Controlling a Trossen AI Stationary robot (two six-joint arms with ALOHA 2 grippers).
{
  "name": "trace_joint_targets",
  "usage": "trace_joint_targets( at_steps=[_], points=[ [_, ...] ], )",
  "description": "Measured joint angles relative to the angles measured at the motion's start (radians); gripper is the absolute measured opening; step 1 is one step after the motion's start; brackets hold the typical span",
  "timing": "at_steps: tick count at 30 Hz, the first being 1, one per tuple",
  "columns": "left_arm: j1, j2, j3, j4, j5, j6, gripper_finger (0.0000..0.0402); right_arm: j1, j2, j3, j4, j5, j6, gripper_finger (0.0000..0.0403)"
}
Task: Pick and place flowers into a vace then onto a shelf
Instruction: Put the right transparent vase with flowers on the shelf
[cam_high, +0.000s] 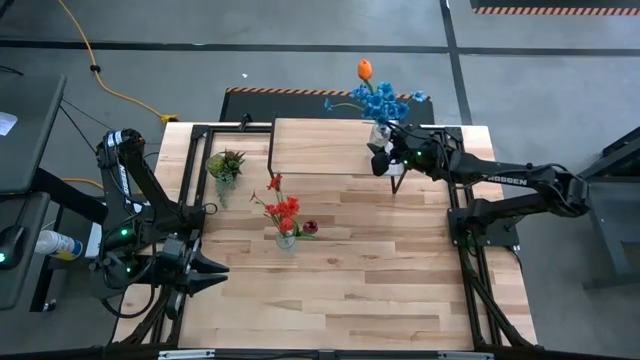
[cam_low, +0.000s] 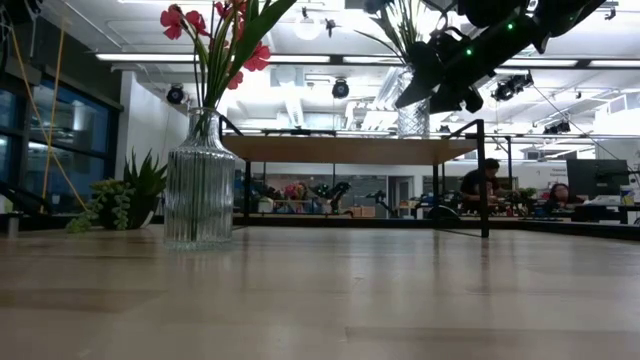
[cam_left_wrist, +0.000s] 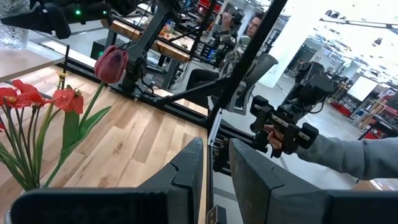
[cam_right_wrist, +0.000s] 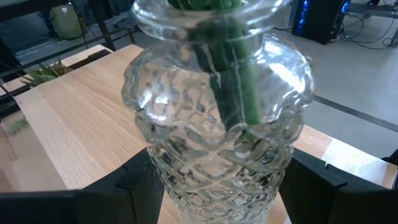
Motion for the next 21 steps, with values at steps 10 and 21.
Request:
trace_joint_targets(
  at_steps=[10, 21],
  points=[
    [0.0, 0.0, 0.0, 0.0, 0.0, 0.0, 0.0113, 0.0, 0.056, 0.001, 0.021, -0.012, 0.016, 0.0244],
    [0.0, 0.0, 0.0, 0.001, -0.002, -0.004, 0.0113, 0.0, 0.095, 0.001, 0.077, -0.019, 0.022, 0.0247]
  ],
)
